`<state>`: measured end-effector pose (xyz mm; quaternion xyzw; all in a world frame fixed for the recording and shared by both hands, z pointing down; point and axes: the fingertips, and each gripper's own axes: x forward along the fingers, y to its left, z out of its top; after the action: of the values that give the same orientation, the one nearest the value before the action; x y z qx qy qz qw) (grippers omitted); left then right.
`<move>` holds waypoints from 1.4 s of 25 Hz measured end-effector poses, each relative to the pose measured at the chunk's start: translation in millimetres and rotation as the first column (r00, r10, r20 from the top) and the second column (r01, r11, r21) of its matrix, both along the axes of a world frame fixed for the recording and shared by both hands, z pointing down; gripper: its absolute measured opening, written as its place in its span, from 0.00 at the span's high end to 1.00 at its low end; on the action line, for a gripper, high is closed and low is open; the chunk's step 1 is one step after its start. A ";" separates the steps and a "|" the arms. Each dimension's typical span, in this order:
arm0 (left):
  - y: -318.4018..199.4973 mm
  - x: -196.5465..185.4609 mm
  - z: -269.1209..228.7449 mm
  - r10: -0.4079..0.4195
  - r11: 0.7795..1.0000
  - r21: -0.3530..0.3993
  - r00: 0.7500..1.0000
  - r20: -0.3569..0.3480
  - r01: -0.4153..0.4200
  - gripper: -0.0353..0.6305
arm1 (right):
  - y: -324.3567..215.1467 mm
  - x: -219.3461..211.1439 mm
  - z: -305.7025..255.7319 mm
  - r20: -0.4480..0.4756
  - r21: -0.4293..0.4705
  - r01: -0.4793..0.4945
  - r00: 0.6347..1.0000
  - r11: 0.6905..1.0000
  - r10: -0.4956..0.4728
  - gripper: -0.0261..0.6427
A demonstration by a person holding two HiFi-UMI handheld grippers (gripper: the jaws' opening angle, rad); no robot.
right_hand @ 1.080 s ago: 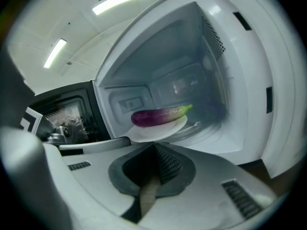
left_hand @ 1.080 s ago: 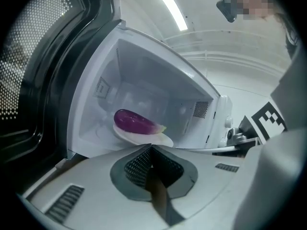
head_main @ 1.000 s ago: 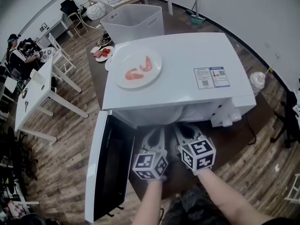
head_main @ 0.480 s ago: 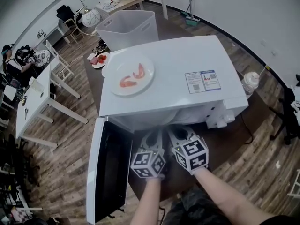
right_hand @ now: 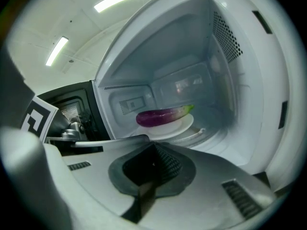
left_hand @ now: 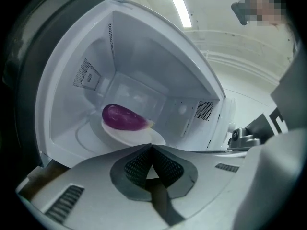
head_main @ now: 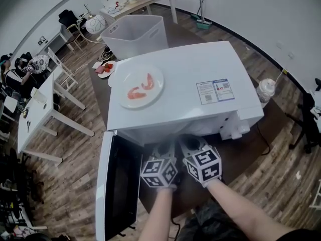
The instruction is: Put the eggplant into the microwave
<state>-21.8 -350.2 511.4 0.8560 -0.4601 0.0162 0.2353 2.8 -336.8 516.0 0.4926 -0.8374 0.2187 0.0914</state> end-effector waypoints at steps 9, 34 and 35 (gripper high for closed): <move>-9.4 5.0 -4.3 0.015 1.000 -0.007 1.000 0.004 -0.015 0.95 | -1.6 10.2 -0.8 -0.011 -0.005 0.001 1.000 1.000 -0.001 0.96; 49.2 -1.9 -37.2 0.033 0.997 0.068 0.999 -0.006 -0.032 0.95 | 80.4 -11.5 -24.1 0.063 0.029 0.263 0.962 0.964 -0.264 0.96; 55.5 -2.7 -37.5 0.034 0.997 0.071 0.999 -0.004 -0.034 0.95 | 86.6 -13.3 -27.5 0.060 0.043 0.270 0.960 0.962 -0.272 0.96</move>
<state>-24.5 -294.7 473.9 0.8715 -0.4453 0.0017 0.2055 -10.5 -250.2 488.5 0.3674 -0.9031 0.2057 0.0846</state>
